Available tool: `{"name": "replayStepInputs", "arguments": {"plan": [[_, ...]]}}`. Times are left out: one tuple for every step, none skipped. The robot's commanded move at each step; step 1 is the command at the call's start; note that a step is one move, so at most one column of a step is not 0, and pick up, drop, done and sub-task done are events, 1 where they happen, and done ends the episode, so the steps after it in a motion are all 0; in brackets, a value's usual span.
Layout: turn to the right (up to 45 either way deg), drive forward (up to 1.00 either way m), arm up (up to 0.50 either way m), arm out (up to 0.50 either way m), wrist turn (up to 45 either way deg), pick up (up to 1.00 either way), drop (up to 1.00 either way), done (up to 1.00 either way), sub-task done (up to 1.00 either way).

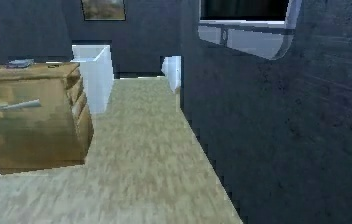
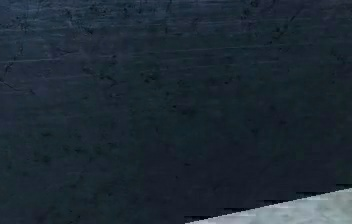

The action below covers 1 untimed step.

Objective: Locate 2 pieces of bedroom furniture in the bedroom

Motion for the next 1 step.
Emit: {"name": "replayStepInputs", "arguments": {"plan": [[-9.0,0.00,0.00,0.00,0.0,0.00,0.00,0.00,0.00]]}}
